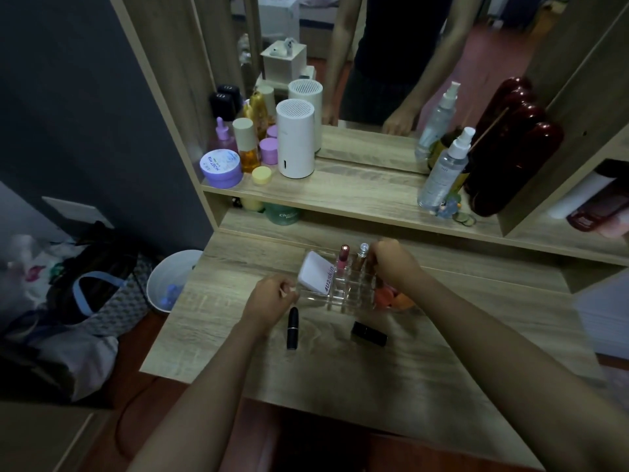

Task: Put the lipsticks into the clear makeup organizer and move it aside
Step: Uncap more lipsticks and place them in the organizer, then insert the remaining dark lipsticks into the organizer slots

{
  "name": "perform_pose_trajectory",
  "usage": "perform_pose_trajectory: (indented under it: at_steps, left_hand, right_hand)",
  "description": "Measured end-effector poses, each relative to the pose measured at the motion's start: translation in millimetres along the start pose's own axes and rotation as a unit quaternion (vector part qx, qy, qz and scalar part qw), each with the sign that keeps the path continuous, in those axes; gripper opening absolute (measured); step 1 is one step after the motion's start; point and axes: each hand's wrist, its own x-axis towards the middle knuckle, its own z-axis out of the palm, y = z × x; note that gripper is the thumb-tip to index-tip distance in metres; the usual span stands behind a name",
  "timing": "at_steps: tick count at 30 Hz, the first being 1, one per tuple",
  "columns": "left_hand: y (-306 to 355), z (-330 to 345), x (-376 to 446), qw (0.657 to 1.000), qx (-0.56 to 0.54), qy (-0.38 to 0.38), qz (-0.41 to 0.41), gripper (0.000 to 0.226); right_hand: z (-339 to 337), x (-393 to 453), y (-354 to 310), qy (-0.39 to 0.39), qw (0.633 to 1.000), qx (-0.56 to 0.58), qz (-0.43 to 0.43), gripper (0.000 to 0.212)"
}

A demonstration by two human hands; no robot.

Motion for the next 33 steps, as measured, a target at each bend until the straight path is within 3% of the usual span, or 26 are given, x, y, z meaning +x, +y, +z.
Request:
perform_pose_trajectory:
  at_steps: [9,15,20,24,26,30,33]
  left_hand:
    - [-3.6,1.3,3.3,1.0,-0.011,-0.019,-0.021,0.011]
    - [-1.4,0.2,-3.2,0.991,0.02,-0.124,-0.037,0.02]
    - [6.6,0.6,-4.4,0.984,0.067,-0.159,-0.039,0.03]
    - [6.8,3.0,-6.5,0.981,0.075,-0.173,-0.034,0.032]
    - [5.5,4.8,-6.8,0.981,0.075,-0.176,-0.035,0.032]
    - [10.0,9.1,-7.0,0.978,0.089,-0.189,-0.027,0.031]
    - [14.9,11.4,-7.4,0.976,0.088,-0.196,-0.022,0.031]
  right_hand:
    - [1.5,3.7,0.5,0.001,1.0,0.002,-0.006,0.019]
    - [-0.4,3.0,2.1,0.001,1.0,-0.005,-0.016,0.021]
    - [-10.3,-2.6,8.1,0.002,0.999,-0.038,0.004,0.022]
    - [-32.1,-19.3,18.9,0.077,0.994,-0.046,0.064,0.016]
    - [-39.1,-32.9,18.2,0.085,0.995,-0.046,0.038,0.012]
    - [-13.3,-67.0,9.4,-0.029,0.998,-0.027,-0.048,0.01]
    - [21.8,-83.2,8.1,-0.127,0.987,-0.067,-0.069,0.028]
